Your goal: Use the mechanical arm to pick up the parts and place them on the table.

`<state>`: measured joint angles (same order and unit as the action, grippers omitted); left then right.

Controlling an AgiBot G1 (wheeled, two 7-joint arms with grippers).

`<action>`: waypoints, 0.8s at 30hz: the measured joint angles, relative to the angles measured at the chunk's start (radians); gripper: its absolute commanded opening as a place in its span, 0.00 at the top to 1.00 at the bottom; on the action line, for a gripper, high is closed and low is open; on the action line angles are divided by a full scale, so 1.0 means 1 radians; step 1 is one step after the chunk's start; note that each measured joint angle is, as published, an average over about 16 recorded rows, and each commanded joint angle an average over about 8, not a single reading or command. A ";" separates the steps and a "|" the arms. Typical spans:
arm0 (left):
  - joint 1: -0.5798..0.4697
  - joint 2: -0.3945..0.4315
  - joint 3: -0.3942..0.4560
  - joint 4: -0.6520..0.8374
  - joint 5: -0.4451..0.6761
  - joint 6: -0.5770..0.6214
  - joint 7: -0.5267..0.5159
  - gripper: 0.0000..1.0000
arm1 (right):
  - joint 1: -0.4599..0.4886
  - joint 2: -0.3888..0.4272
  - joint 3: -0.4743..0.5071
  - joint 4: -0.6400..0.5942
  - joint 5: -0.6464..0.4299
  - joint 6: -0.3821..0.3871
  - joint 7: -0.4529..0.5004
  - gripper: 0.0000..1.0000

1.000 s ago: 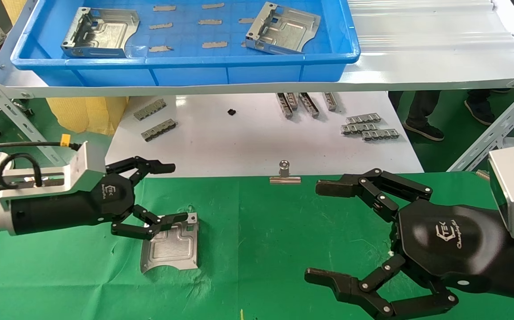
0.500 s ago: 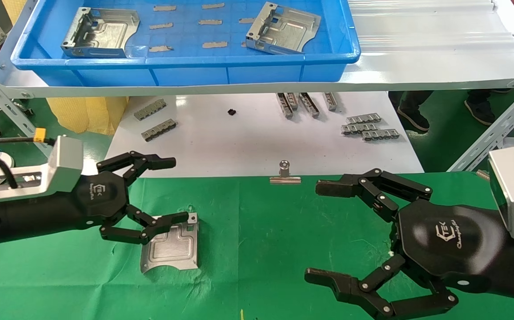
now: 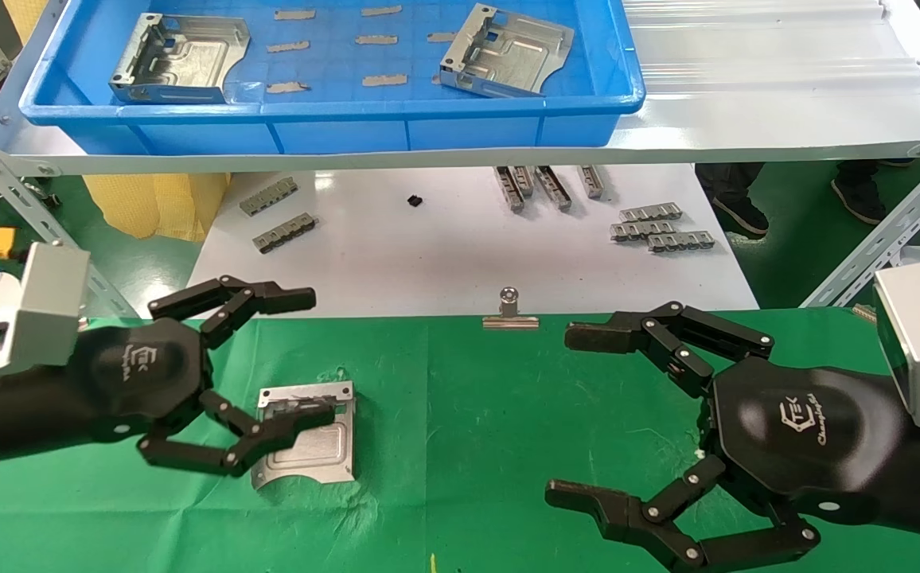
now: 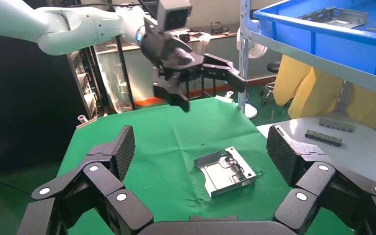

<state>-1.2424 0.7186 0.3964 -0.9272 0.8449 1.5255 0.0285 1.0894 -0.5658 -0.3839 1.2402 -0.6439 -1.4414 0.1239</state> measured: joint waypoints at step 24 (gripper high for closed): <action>0.181 -0.115 -0.126 -0.385 -0.124 -0.032 -0.225 0.00 | 0.000 0.000 0.000 0.000 0.000 0.000 0.000 0.00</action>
<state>-1.0619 0.6032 0.2707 -1.3122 0.7205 1.4934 -0.1969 1.0893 -0.5658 -0.3839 1.2399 -0.6437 -1.4412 0.1239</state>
